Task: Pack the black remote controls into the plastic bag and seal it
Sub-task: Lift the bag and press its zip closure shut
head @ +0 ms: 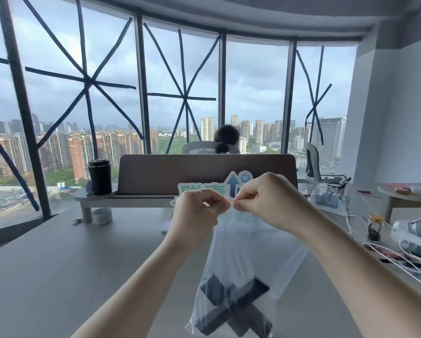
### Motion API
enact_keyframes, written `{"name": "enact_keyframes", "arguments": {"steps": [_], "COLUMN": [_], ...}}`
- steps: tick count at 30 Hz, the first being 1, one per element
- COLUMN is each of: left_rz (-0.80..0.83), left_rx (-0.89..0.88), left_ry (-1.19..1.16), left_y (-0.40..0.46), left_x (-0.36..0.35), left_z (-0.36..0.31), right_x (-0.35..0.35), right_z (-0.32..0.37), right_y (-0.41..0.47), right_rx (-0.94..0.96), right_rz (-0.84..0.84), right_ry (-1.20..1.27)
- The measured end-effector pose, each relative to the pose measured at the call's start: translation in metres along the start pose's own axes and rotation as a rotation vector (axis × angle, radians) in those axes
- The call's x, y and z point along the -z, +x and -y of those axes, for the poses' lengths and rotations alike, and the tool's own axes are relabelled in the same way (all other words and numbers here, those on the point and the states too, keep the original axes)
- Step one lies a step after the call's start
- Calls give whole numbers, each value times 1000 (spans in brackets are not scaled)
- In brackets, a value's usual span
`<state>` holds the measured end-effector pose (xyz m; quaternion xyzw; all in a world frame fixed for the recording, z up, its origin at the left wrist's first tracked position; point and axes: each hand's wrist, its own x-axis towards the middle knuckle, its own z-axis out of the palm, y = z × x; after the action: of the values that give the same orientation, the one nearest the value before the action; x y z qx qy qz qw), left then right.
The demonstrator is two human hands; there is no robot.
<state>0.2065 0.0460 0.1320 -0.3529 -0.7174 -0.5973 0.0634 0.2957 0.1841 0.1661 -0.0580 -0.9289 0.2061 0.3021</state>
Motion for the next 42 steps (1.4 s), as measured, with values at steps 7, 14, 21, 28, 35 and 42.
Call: {"name": "enact_keyframes", "arguments": {"steps": [7,14,21,28,35,42], "left_rz": [-36,-135,-278,-389,-452,-468], "left_rx": [-12,-48,1,34,33,41], "left_ry": [19,-18,-43,-36,-30,-56], "left_y": [4,4,10,15,14,15], "left_x": [-1,-3,15,44,63,80], "left_z": [-3,6,23,37,53,63], "right_x": [0,-13,-23,-27,-30,-32], "right_z": [10,10,-3,-18,-19,-10], "right_y": [6,3,-3,-10,-18,-17], "right_rx": [-25,-16,-44,-37,-21,-21], "right_rz": [-6,-21,-33,-25,6,20], "right_ry": [-74,-91,-175,-173,-208,-213]}}
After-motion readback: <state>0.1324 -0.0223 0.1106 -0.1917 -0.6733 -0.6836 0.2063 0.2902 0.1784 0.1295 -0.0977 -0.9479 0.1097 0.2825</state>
